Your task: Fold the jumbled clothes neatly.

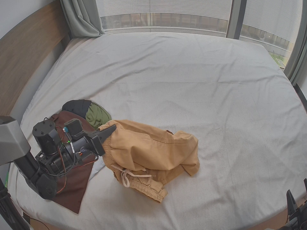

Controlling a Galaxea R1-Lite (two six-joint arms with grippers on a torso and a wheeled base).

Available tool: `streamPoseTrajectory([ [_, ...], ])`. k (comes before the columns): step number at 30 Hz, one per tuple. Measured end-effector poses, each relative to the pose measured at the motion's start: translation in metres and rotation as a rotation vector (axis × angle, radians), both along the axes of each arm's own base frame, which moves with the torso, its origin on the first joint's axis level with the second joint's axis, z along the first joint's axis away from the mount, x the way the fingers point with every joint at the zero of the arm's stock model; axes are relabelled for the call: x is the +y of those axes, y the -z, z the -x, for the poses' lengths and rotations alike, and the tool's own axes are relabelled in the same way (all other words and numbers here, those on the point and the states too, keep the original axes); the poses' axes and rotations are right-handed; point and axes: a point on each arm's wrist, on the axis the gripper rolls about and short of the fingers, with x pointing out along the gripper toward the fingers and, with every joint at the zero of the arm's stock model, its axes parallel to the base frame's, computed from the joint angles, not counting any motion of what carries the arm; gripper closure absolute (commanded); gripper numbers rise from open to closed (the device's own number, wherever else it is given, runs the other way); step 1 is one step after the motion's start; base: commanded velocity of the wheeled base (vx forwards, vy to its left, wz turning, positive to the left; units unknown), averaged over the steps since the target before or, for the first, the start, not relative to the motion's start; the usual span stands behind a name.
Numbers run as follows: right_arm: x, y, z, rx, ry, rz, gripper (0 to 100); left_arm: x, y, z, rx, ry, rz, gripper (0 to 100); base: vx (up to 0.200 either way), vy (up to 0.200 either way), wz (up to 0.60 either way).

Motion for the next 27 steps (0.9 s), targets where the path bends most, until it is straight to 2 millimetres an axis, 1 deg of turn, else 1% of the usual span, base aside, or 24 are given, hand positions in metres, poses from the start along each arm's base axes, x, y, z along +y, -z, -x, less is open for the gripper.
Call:
streamPoseTrajectory([
  [5, 0.0, 0.0, 0.0, 0.0, -0.002, 0.005, 0, 0.019, 0.004, -0.01, -0.021, -0.018, -0.034, 100, 0.0, 0.0, 0.0],
  [9, 0.0, 0.0, 0.0, 0.001, -0.007, 0.012, 0, 0.028, 0.002, -0.017, -0.035, -0.047, -0.034, 100, 0.0, 0.0, 0.0],
  [13, 0.0, 0.0, 0.0, 0.002, -0.009, 0.014, 0, 0.036, 0.002, -0.021, -0.043, -0.039, -0.032, 100, 0.0, 0.0, 0.0],
  [21, 0.0, 0.001, 0.0, 0.006, -0.023, 0.027, 0, 0.041, 0.003, -0.03, -0.052, -0.05, -0.032, 100, 0.0, 0.0, 0.0],
  [27, 0.001, 0.001, 0.0, 0.007, -0.024, 0.042, 0, 0.039, 0.008, -0.029, -0.036, -0.046, -0.037, 100, 0.0, 0.0, 0.0],
])
